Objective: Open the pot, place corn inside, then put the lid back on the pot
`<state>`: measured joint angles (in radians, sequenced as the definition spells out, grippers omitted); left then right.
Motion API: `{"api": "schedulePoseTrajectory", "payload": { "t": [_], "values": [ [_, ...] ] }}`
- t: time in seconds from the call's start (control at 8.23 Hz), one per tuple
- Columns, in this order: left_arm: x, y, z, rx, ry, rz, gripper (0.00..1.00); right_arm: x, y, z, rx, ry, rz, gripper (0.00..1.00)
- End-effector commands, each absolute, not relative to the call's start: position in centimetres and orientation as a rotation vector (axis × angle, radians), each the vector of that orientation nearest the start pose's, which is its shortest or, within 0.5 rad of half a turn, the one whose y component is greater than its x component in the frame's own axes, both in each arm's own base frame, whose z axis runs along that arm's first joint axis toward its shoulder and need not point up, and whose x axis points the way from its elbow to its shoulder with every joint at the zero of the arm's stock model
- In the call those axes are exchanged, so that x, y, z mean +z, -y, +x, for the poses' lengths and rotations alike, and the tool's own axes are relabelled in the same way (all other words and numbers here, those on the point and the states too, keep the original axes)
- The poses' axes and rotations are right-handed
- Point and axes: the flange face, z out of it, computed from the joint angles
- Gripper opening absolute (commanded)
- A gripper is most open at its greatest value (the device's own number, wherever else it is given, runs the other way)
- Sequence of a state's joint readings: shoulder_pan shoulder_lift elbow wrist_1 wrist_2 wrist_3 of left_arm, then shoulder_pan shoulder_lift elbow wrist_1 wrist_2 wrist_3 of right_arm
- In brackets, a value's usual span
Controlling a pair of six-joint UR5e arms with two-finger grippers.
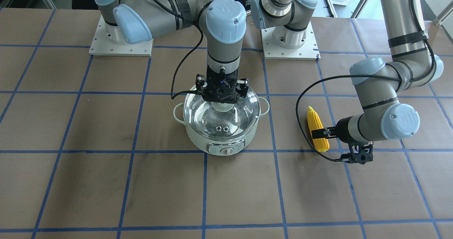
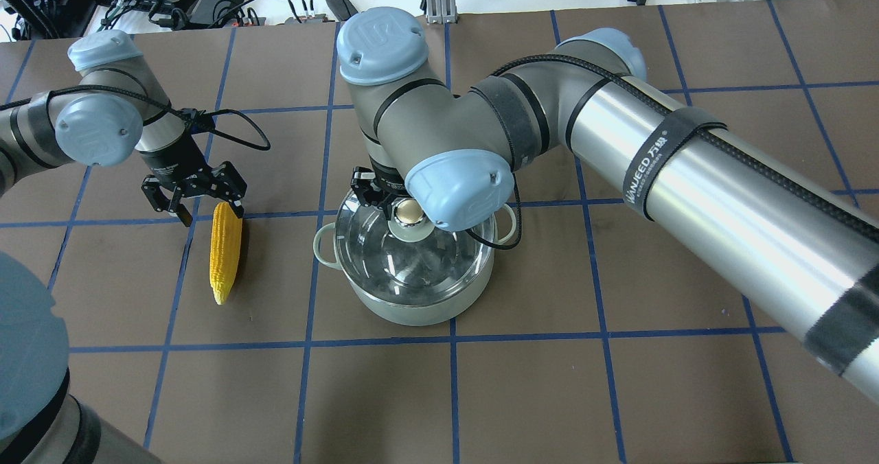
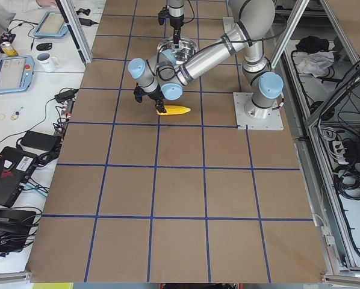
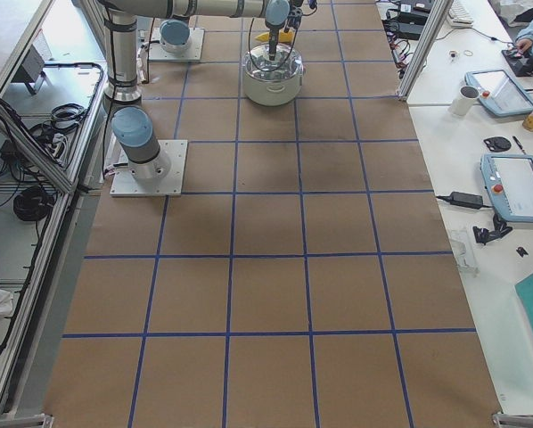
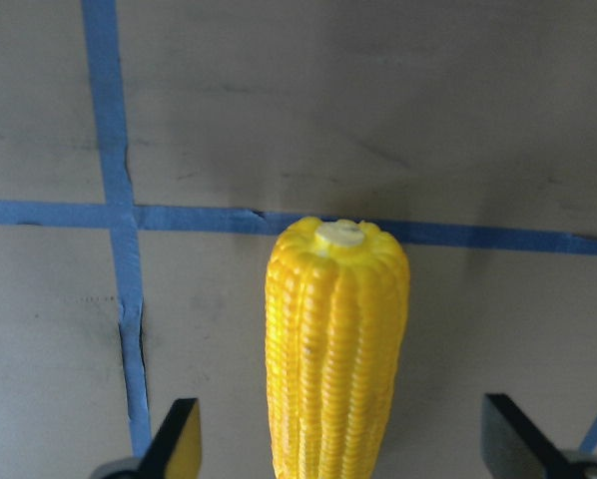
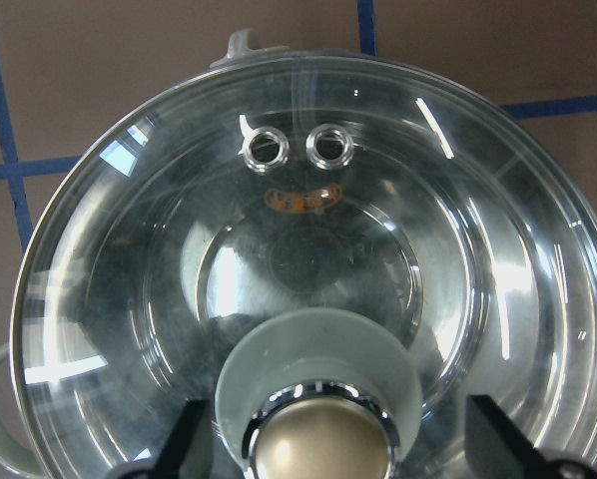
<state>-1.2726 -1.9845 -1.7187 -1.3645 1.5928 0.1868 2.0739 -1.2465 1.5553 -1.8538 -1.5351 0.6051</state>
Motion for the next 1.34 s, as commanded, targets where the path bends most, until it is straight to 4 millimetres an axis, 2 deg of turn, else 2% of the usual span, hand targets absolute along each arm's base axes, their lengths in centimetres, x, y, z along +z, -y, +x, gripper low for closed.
{"api": "schedulePoseTrajectory", "payload": {
  "t": [0.0,0.24,0.36,0.49,0.61,0.73,0.85,0.97,1.09,1.21],
  "values": [
    [18.8,57.2,4.1,0.638,-3.147,-0.137,1.00,34.4,46.5,41.4,0.075,-3.105,0.156,0.63],
    [17.3,57.5,4.1,0.659,-3.151,-0.144,1.00,35.2,46.4,41.3,0.052,-3.098,0.157,0.47],
    [17.5,58.0,4.3,0.596,-3.154,-0.143,0.55,35.8,46.6,41.4,0.032,-3.090,0.144,0.29],
    [17.6,58.4,4.4,0.557,-3.154,-0.163,0.23,36.3,46.8,41.4,0.021,-3.084,0.146,0.17],
    [17.6,58.3,4.3,0.559,-3.155,-0.166,0.00,38.1,46.8,41.2,-0.018,-3.072,0.137,0.11],
    [17.6,58.3,4.3,0.559,-3.155,-0.169,0.00,39.6,47.2,40.5,-0.048,-3.061,0.134,0.10],
    [17.9,58.2,4.3,0.566,-3.153,-0.178,0.00,40.3,47.9,39.2,-0.044,-3.066,0.111,0.07],
    [19.8,58.3,4.3,0.522,-3.143,-0.203,0.00,41.5,48.8,36.8,-0.034,-3.069,0.116,0.04],
    [22.7,57.5,4.1,0.527,-3.141,-0.205,0.00,42.4,49.7,34.2,-0.019,-3.074,0.067,0.02],
    [26.2,56.4,3.8,0.498,-3.132,-0.205,0.00,43.2,50.6,30.7,0.019,-3.093,0.052,0.00]
  ]
}}
